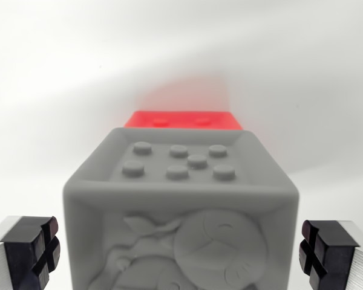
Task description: Destack cube
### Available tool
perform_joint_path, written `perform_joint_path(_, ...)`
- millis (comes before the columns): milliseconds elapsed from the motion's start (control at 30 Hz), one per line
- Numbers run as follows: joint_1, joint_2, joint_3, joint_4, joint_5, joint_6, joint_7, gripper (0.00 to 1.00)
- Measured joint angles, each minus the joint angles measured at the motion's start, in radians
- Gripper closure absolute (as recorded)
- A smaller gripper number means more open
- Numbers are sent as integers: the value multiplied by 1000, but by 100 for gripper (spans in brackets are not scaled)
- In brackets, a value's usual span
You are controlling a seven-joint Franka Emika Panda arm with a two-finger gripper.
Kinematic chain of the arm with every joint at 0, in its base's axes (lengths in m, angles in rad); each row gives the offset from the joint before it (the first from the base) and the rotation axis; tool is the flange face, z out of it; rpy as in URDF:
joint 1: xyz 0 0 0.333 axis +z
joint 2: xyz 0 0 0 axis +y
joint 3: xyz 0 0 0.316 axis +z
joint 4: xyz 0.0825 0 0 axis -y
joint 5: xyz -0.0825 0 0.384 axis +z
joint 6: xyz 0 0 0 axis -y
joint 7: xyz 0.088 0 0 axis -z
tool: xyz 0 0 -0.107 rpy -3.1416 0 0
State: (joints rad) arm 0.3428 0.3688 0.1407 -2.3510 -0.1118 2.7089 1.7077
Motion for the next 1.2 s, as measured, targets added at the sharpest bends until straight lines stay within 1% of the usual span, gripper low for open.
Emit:
perform_joint_path(200,7,16,-8,3,-2,14,2,0)
perform_joint_path(233,8,17,-8,3,-3,15,2,100)
perform_joint_path(1200,8,18,-9,4,-3,16,2,100)
